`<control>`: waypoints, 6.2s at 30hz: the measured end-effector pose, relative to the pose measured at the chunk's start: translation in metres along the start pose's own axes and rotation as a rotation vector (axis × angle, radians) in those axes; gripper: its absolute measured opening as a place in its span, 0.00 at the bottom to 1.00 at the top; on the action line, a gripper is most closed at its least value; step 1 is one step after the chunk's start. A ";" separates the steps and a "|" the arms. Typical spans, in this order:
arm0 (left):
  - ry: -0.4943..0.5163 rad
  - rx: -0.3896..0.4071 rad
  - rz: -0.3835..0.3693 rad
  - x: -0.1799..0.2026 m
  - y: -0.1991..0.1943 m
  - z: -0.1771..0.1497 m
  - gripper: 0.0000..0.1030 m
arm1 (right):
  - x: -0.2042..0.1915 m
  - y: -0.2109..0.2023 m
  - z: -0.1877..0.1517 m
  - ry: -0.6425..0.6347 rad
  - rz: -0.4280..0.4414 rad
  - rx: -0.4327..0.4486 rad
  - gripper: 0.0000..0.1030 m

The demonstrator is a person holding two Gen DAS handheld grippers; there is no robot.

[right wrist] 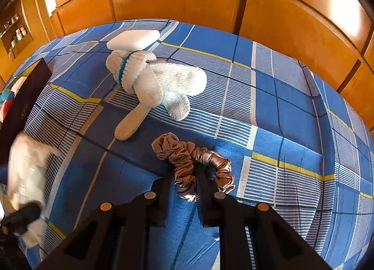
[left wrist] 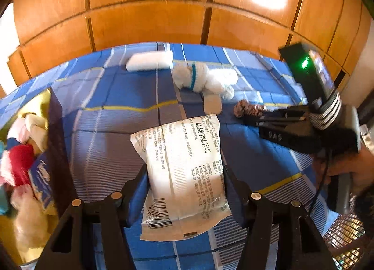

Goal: Organize soft objects
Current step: 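Carry the white printed packet into the gold tray and open the left tool, then carry the brown scrunchie into the gold tray and open the right tool, then move both tools back toward the white foam block and sock bunny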

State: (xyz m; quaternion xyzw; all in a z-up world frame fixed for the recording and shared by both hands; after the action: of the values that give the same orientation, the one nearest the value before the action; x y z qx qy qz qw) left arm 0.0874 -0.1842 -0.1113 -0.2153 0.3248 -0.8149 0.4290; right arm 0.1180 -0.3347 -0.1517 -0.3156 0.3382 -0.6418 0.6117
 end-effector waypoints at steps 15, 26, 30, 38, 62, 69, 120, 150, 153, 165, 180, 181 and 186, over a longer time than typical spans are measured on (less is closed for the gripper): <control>-0.046 0.124 0.055 -0.025 -0.056 0.032 0.59 | -0.001 0.000 0.001 -0.003 -0.007 0.004 0.14; -0.123 0.146 0.095 -0.060 -0.072 0.034 0.59 | -0.002 -0.001 0.000 -0.017 -0.014 0.014 0.14; -0.145 0.143 0.112 -0.073 -0.075 0.031 0.59 | -0.002 -0.001 0.000 -0.017 -0.017 0.016 0.14; -0.244 0.149 0.189 -0.133 -0.095 0.022 0.59 | -0.003 -0.001 0.000 -0.020 -0.020 0.017 0.14; -0.586 -0.068 0.412 -0.288 -0.102 -0.103 0.71 | -0.004 -0.001 0.000 -0.020 -0.032 0.025 0.15; -0.554 -0.012 0.463 -0.290 -0.118 -0.090 0.71 | -0.004 -0.001 0.001 -0.022 -0.039 0.025 0.15; -0.484 0.199 0.535 -0.279 -0.179 -0.057 0.72 | -0.313 -0.098 0.081 -0.239 0.562 0.183 0.13; -0.540 0.184 0.564 -0.301 -0.187 -0.079 0.72 | -0.380 -0.042 0.038 -0.287 0.548 0.045 0.42; -0.532 0.188 0.565 -0.299 -0.189 -0.077 0.72 | -0.367 -0.050 0.043 -0.260 0.538 0.078 0.42; -0.465 0.200 0.548 -0.278 -0.187 -0.060 0.72 | -0.289 -0.079 0.066 -0.173 0.451 0.205 0.42; -0.320 0.202 0.490 -0.231 -0.165 -0.026 0.72 | -0.126 -0.082 0.081 0.008 0.233 0.271 0.42; -0.310 0.201 0.484 -0.227 -0.162 -0.023 0.72 | -0.115 -0.082 0.082 0.019 0.215 0.273 0.42; -0.254 0.192 0.466 -0.210 -0.150 -0.010 0.72 | -0.060 -0.078 0.082 0.068 0.122 0.288 0.42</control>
State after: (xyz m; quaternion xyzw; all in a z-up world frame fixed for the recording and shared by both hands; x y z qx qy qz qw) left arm 0.1107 0.0585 -0.0267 -0.1935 0.2306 -0.6880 0.6603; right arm 0.1442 -0.2765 -0.0403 -0.1817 0.2816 -0.6554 0.6768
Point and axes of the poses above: each gripper's, at about its wrist camera, not at the fingertips, and y roughly the way its jaws point, x to its right, z to its top, the point moved 8 cm from there along y, roughly the way its jaws point, and after that the axes turned 5 degrees about x, right-handed, at the moved point
